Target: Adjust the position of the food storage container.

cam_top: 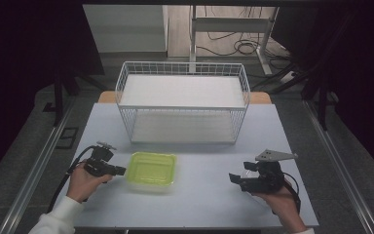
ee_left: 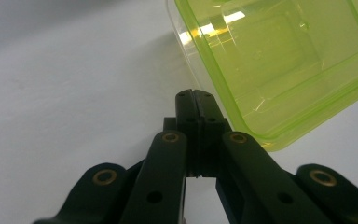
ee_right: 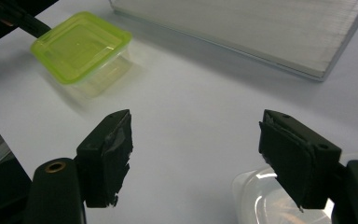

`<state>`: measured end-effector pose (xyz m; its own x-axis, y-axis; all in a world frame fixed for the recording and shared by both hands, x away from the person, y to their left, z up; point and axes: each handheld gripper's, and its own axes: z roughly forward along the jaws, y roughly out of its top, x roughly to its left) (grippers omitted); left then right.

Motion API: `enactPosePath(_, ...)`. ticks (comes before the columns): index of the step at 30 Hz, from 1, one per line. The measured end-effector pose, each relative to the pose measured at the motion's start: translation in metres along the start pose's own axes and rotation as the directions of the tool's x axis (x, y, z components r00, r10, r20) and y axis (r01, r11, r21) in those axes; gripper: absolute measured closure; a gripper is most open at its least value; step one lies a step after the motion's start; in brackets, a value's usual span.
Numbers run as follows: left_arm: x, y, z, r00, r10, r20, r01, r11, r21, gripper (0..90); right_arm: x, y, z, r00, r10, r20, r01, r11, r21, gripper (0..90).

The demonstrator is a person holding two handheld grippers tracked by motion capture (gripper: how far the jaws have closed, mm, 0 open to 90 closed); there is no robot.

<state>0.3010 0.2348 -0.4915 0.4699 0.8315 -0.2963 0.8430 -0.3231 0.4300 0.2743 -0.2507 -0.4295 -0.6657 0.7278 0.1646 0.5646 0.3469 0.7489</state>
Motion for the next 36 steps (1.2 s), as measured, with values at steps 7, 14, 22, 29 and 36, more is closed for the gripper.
enactPosePath(7,-0.019,0.011,0.01,0.9992,0.032,0.024,-0.032,0.9995,-0.001,89.9,0.0,0.0,0.002,1.0,-0.005,0.006,0.005,1.0,0.008,25.8)
enactPosePath(14,-0.035,0.021,0.017,0.9983,0.05,0.028,-0.05,0.9986,-0.015,89.8,-0.001,0.0,0.002,1.0,-0.003,0.005,0.002,1.0,0.01,25.8)
enactPosePath(22,-0.049,0.029,0.023,0.9966,0.069,0.046,-0.067,0.9974,-0.024,89.7,0.0,-0.001,0.004,0.9999,-0.006,0.009,0.006,1.0,0.017,25.8)
enactPosePath(29,-0.053,0.03,0.027,0.9954,0.066,0.069,-0.064,0.9975,-0.031,89.7,-0.001,-0.001,0.005,0.9999,-0.005,0.009,0.005,1.0,0.021,25.8)
enactPosePath(36,-0.051,0.03,0.025,0.995,0.068,0.073,-0.064,0.9963,-0.056,89.7,0.004,0.0,0.006,0.9998,-0.019,0.003,0.019,1.0,0.02,25.8)
